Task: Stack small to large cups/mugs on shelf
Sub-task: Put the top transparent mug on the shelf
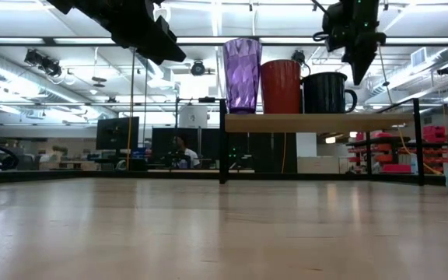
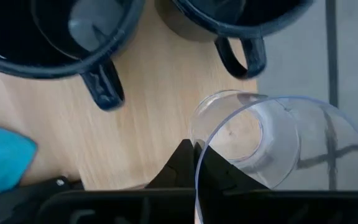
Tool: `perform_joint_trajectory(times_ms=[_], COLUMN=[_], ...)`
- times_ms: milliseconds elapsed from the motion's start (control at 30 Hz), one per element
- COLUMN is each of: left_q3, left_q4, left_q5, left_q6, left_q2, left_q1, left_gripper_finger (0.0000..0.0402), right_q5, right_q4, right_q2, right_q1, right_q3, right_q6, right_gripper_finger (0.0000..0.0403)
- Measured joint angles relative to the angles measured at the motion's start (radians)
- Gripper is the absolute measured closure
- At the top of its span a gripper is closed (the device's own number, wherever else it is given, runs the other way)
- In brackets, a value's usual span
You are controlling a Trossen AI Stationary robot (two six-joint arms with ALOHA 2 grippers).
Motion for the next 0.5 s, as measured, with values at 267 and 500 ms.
perform_joint_trajectory(times_ms=[267,500], left_q3=[0.000,0.000], left_q4=[-0.010,-0.013], left_q5=[0.000,0.000], left_q6=[-0.001,-0.001], left_q2=[0.000,0.000], left_q1=[0.000,0.000], left_gripper_finger=[0.0350,0.0343], right_q5=[-0.037,-0.061], right_q4=[0.005,0.002], right_q2=[0.030,0.061], right_q1=[-0.024,-0.023], right_q3=[0.000,0.000], right_q6=[-0.002,-0.002], right_gripper_finger=[0.0403,0.0403])
